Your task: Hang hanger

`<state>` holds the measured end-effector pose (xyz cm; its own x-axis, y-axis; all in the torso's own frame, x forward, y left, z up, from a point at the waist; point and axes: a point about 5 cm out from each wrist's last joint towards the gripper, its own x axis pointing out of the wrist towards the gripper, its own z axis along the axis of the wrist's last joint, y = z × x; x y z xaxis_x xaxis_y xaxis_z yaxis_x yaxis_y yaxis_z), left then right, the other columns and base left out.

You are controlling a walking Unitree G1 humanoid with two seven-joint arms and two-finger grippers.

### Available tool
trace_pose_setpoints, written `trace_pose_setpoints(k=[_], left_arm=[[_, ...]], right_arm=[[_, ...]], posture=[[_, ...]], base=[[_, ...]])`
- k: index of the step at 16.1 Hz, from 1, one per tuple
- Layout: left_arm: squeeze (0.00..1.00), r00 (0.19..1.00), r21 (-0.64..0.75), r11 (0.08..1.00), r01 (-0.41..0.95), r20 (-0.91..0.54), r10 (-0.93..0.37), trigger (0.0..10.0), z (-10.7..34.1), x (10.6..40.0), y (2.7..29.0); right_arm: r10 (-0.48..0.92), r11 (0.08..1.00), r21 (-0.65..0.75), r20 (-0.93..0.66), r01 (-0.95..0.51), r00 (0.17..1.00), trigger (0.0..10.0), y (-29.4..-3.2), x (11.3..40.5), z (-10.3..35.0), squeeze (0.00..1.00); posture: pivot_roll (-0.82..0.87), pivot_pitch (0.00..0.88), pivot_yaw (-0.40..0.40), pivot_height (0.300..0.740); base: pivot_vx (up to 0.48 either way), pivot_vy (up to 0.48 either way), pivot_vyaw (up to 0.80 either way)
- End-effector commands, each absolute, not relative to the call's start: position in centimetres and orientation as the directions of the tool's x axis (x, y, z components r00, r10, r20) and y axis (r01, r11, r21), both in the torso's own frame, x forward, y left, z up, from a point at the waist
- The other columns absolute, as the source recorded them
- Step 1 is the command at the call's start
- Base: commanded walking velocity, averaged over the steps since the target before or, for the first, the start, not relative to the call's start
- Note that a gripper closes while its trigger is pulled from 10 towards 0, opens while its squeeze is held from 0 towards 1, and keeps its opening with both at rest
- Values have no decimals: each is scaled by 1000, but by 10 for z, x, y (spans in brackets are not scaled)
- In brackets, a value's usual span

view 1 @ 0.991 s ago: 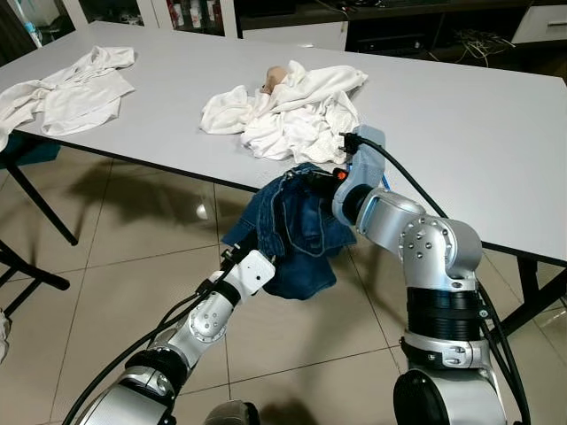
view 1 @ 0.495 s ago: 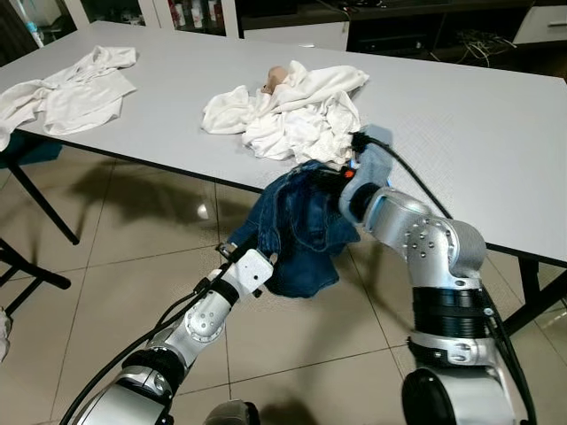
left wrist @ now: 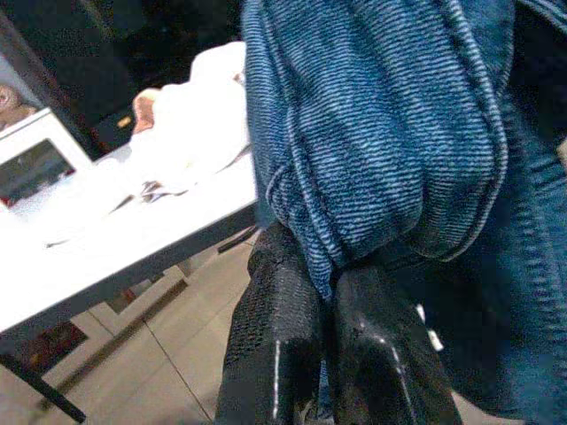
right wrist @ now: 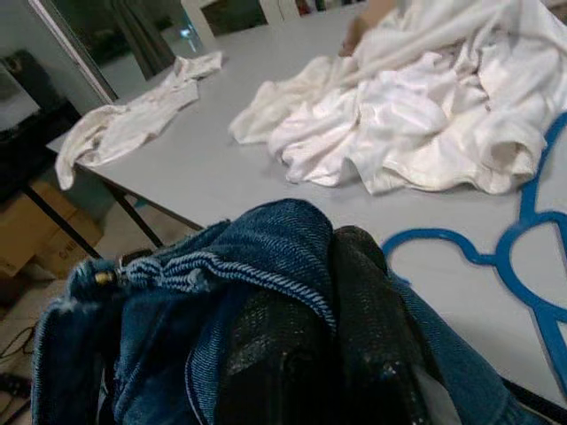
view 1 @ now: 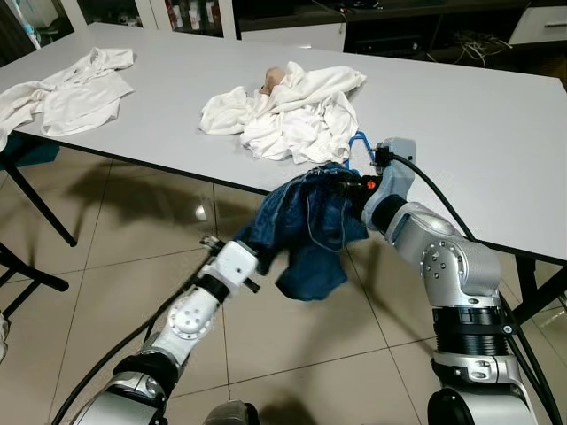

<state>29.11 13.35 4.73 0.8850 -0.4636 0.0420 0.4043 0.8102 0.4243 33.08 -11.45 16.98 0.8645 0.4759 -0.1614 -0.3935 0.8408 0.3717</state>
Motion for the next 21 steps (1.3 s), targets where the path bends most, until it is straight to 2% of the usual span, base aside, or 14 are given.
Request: trace_pose_setpoints(k=[1, 4, 7, 10, 16, 21], left_arm=[[0, 877, 408, 819, 404, 80, -473, 0, 54, 293, 137], [0, 848, 387, 813, 435, 130, -515, 0, 64, 293, 140], [0, 808, 334, 809, 484, 183, -560, 0, 79, 294, 153], [0, 788, 354, 784, 510, 174, -591, 0, 87, 296, 165], [0, 724, 299, 722, 624, 126, -678, 0, 91, 291, 179], [0, 662, 212, 672, 709, 126, -738, 0, 103, 287, 185]], right_arm=[[516, 814, 372, -111, -446, 849, 10000, -108, 331, 175, 0], [534, 809, 352, -105, -471, 839, 10000, -107, 329, 173, 0], [543, 809, 330, -107, -486, 833, 10000, -108, 326, 169, 0], [553, 812, 305, -126, -498, 824, 10000, -107, 325, 161, 0], [522, 848, 219, -198, -482, 829, 10000, -119, 325, 134, 0], [595, 804, 165, -187, -572, 782, 10000, -120, 320, 127, 0]], posture=[[-13, 0, 66, 740], [-13, 0, 64, 740], [-14, 0, 65, 740], [-14, 0, 65, 740], [-7, 0, 62, 740], [-8, 0, 62, 740]], base=[[0, 0, 0], [0, 0, 0], [0, 0, 0], [0, 0, 0], [0, 0, 0], [0, 0, 0]])
